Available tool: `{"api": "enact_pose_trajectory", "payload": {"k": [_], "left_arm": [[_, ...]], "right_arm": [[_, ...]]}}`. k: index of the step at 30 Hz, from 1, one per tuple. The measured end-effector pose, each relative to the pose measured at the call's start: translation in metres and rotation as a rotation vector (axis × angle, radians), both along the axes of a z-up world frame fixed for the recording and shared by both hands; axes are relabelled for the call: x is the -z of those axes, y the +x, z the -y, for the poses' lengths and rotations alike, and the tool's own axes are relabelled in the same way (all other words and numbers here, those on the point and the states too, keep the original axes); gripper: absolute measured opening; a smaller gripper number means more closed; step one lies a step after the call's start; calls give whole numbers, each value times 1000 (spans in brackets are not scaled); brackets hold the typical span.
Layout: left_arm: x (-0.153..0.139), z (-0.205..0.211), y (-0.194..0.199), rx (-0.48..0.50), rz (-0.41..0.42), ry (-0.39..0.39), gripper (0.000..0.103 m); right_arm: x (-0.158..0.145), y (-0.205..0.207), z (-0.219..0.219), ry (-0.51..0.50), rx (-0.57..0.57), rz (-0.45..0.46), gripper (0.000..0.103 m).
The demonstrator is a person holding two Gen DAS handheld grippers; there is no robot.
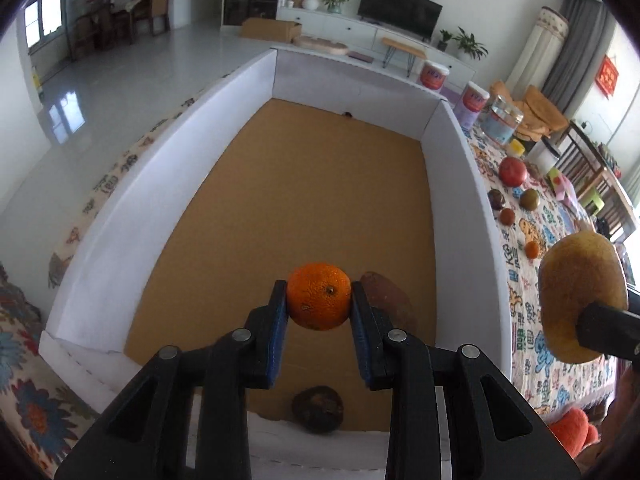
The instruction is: Organize fruits
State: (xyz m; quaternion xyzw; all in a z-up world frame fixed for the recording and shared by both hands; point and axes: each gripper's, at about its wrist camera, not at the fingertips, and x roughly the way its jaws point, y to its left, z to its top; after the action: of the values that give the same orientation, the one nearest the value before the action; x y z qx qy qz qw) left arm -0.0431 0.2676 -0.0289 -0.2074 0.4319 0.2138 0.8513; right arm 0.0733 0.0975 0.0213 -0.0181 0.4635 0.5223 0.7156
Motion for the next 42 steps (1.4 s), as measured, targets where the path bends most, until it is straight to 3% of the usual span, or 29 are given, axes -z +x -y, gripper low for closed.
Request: {"api": "enact_pose_trajectory", "payload": {"k": [3,7,9,11,13,16,19,21,24,28,33,36,39,42], "left_arm": [[8,-7,-10,-30,-27,-6,30],[7,-11,-18,-78,-35,4,36],[1,-12,-21,-111,-10,-7,70],[-11,-12,-24,-136,65,-12,84],[-28,-4,-22,-125,129,3,86],[-49,23,-10,-46,198,26,89],[-59,69,11,104,237,12,93],[-55,108,28,226,236,-11,96],[-35,170,57,407,183,-54,96],[1,237,93,546,90,-75,96],[48,278,133,561,-16,22,96],[74,277,159,510,-46,56,96],[91,266,177,456,-50,82,96],[93,258,181,438,-13,123,96]], "right_arm": [[20,-39,-49,-84,-127,39,66],[57,-58,-80,-189,-154,57,66],[60,-60,-83,-183,-132,77,68],[43,-55,-69,-83,-96,88,71],[11,-48,-41,19,-27,137,81],[-38,-37,11,139,91,264,96],[-60,-21,64,166,248,394,103],[-48,-9,97,111,344,441,103],[-3,15,142,-49,512,478,103],[57,41,229,-154,759,379,103],[95,50,316,-81,1006,190,103],[99,51,339,1,1051,122,103],[111,57,339,9,1031,40,103],[116,59,336,12,1011,25,103]]}}
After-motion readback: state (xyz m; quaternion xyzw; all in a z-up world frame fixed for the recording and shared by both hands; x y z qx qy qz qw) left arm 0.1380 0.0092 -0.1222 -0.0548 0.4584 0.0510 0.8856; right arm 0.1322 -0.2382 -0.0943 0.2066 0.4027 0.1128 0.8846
